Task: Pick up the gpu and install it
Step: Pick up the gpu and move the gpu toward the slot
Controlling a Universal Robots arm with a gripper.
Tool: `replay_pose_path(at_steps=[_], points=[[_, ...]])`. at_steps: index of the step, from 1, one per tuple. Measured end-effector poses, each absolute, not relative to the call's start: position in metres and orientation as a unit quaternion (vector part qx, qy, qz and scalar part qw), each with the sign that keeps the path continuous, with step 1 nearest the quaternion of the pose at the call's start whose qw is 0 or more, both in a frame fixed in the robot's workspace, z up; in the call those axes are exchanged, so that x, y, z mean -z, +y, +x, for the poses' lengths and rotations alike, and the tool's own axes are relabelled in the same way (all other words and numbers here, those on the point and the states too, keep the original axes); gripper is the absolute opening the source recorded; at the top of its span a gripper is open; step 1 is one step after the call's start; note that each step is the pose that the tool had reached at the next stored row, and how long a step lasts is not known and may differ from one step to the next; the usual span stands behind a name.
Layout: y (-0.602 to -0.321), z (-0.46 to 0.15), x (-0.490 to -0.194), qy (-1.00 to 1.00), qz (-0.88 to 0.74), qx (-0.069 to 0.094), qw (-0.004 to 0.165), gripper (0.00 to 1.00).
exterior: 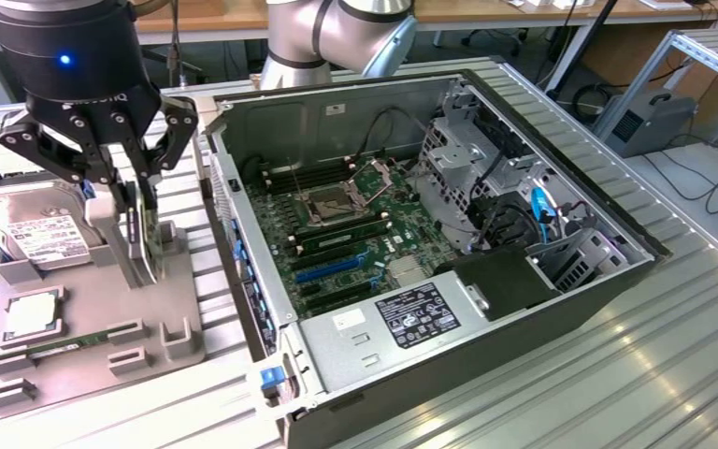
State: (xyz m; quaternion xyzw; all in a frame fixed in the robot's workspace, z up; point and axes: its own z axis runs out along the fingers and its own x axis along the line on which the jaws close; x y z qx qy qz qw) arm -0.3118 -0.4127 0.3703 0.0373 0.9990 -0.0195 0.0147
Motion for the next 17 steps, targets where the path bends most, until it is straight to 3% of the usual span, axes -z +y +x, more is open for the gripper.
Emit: replay_pose_path(at_steps=[17], points=[[-0.4127,-0.3117,-0.3758,0.999,0.037,0.019,0.015,0.27]])
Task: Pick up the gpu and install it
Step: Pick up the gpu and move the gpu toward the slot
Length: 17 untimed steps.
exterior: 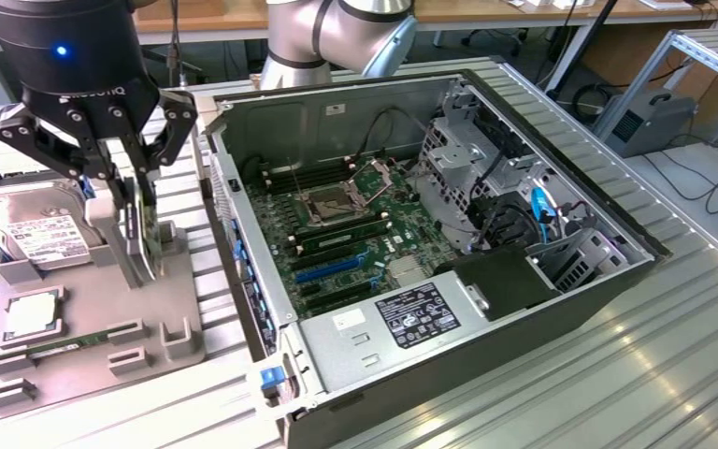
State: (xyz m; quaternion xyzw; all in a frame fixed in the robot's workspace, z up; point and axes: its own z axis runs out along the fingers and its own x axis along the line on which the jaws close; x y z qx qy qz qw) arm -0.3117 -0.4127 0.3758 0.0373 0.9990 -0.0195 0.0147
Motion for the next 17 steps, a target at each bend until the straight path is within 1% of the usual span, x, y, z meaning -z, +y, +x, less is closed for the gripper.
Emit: replay_pose_path(at_steps=[17], points=[[-0.4127,-0.3118,-0.3815,0.999,0.037,0.019,0.015,0.27]])
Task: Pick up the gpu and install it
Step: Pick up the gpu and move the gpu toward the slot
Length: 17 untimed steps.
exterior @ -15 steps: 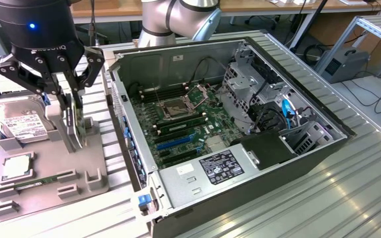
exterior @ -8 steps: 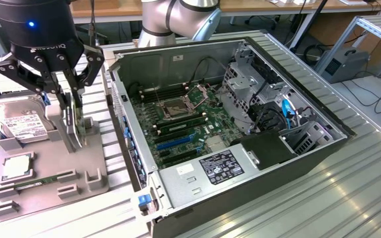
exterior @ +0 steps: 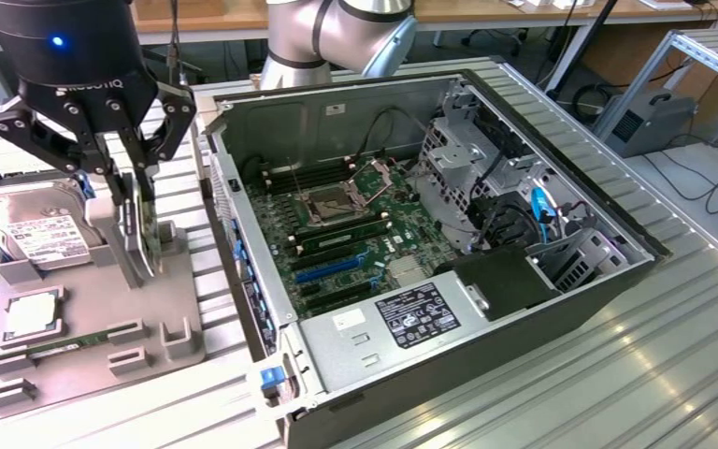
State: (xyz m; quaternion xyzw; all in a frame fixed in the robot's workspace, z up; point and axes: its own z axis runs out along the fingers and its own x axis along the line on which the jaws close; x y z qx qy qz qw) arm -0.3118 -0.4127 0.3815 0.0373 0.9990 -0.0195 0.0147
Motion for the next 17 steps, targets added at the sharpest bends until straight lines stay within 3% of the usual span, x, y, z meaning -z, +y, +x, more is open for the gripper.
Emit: replay_pose_path(at_steps=[17], points=[[-0.4127,-0.3118,-0.3866,0.999,0.037,0.019,0.015,0.27]])
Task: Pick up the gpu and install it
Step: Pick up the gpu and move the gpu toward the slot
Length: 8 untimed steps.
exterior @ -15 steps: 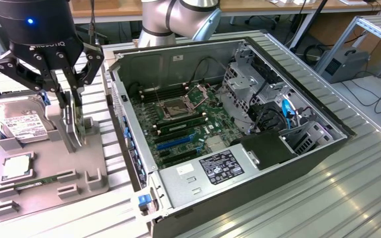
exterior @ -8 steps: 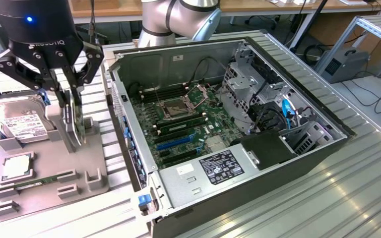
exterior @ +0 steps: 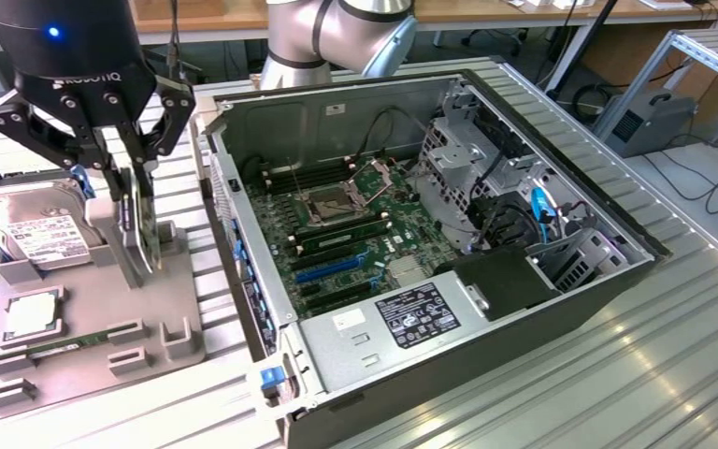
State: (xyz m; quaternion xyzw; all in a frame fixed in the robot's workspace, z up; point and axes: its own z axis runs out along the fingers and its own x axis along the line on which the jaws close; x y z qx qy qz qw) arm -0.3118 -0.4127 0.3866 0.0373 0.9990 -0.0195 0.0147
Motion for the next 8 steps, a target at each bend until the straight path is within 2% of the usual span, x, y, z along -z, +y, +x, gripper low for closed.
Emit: replay_pose_path(at_steps=[8], points=[[-0.4127,-0.3118,-0.3892,0.999,0.037,0.019,0.015,0.27]])
